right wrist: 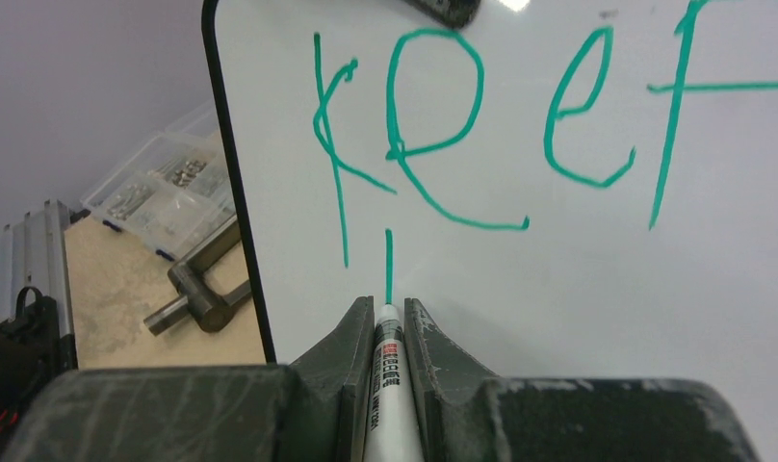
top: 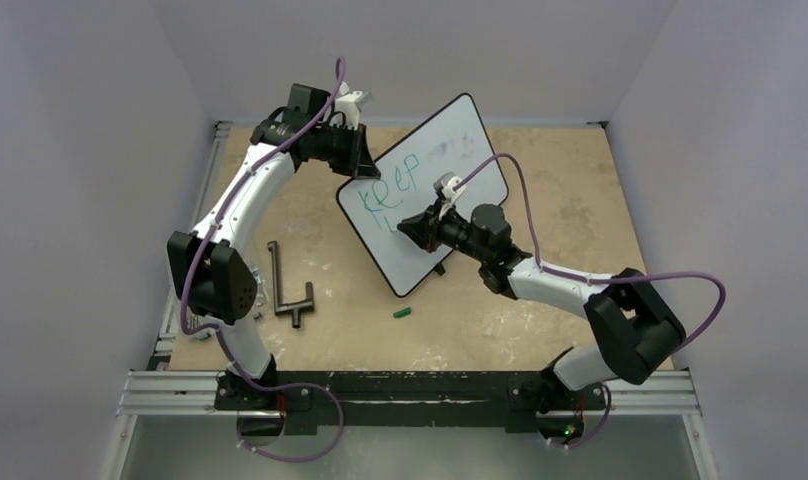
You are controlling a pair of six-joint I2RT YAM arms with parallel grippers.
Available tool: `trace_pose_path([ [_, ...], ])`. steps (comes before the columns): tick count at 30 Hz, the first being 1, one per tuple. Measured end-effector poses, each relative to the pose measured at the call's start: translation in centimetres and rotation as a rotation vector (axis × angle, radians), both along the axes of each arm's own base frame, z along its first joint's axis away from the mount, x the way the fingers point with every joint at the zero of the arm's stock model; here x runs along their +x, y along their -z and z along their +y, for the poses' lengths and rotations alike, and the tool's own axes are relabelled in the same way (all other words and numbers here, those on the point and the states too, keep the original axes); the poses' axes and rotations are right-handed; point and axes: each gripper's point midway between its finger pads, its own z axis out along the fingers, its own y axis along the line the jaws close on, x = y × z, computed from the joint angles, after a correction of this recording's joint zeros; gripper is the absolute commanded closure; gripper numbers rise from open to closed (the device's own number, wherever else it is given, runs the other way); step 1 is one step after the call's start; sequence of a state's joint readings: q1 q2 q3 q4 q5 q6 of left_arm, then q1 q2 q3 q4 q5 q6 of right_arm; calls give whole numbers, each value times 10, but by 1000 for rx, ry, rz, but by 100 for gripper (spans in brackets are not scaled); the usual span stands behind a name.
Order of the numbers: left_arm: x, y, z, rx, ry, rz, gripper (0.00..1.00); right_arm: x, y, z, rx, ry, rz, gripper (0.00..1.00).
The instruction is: Write a sentence on the whiteboard
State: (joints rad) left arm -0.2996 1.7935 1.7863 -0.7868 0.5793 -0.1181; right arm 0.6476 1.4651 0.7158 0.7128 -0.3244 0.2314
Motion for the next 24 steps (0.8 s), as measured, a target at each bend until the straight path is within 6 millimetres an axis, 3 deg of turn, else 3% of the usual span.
trace_pose_path([
  [7,0,0,0,-1,7,-4,100,-15,28,-10,-19,-1,69,100],
  [18,0,0,0,-1,7,-4,100,-14,24,-8,-18,-1,72,100],
  [24,0,0,0,-3,3,1,100,-4,1,-1,7,3,33,100],
])
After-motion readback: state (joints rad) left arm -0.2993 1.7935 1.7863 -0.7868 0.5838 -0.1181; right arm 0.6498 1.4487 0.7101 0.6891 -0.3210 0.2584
